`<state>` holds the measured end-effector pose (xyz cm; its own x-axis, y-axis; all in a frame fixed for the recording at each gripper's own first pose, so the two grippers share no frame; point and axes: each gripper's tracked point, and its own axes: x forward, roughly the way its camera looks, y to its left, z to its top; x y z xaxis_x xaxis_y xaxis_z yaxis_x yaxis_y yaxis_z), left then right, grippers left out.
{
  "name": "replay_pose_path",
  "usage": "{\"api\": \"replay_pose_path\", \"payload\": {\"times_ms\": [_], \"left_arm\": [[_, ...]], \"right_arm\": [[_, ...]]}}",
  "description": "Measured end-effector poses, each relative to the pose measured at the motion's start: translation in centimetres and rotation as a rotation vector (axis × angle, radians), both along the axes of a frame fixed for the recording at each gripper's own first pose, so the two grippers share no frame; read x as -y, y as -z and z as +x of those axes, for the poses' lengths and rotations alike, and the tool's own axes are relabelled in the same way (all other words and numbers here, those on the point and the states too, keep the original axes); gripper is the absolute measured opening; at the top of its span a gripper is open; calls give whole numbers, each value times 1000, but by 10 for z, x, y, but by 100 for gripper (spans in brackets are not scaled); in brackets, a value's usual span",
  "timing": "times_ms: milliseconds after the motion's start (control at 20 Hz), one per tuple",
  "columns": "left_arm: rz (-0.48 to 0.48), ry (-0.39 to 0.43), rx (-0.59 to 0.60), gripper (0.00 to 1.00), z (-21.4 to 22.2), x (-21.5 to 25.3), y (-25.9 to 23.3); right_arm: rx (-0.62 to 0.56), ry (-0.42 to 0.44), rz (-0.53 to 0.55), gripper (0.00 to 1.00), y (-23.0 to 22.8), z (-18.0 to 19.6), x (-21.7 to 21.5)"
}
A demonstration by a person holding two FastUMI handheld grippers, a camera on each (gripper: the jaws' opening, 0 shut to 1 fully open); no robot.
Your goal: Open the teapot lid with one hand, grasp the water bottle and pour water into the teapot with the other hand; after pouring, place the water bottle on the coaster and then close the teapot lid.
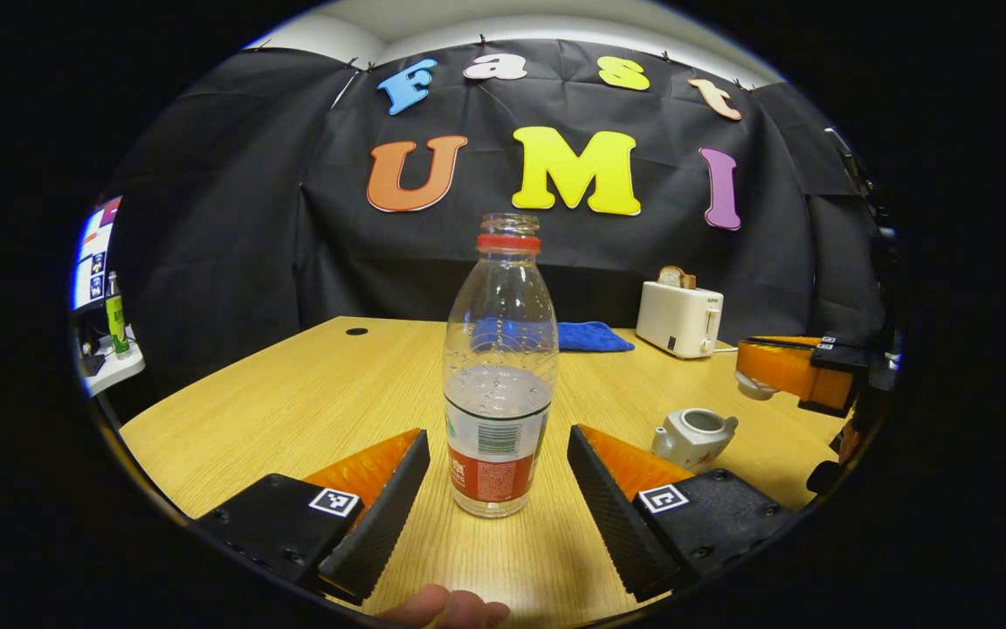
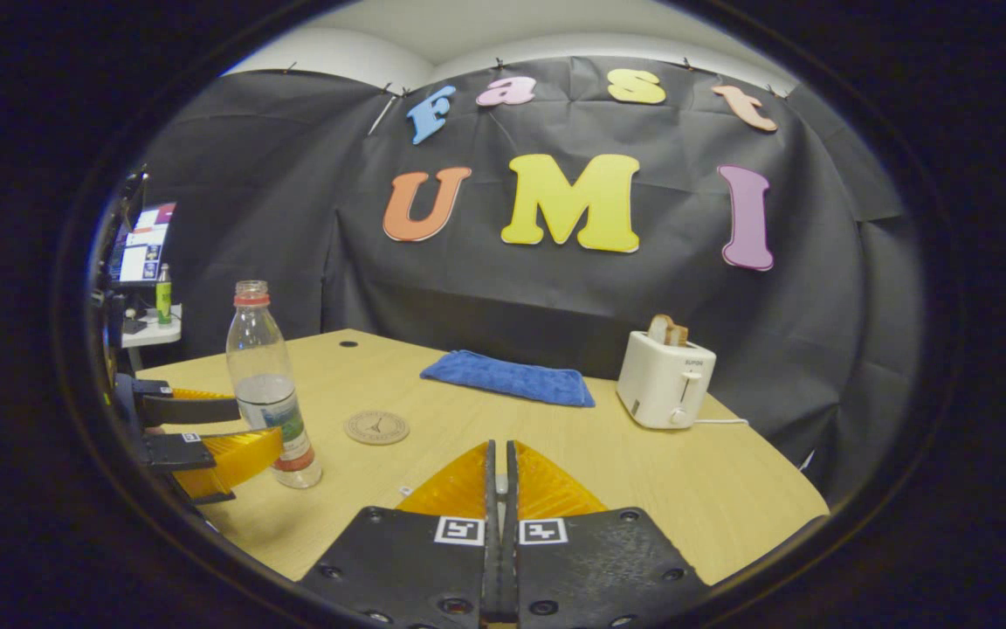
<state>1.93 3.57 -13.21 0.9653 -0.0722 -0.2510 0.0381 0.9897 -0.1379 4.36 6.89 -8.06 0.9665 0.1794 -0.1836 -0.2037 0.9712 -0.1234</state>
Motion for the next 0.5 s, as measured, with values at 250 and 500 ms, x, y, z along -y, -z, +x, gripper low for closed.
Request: {"api": "replay_pose_path", "payload": {"times_ms": [250,500], "left_arm": [[-24,1,-32,100,9,1,12],[-1,9,-43,98,12,1,17]], "right_arm": [[2,20,-7,0,0,-7,15],[-3,40,-2,0,1,-8,25]]}}
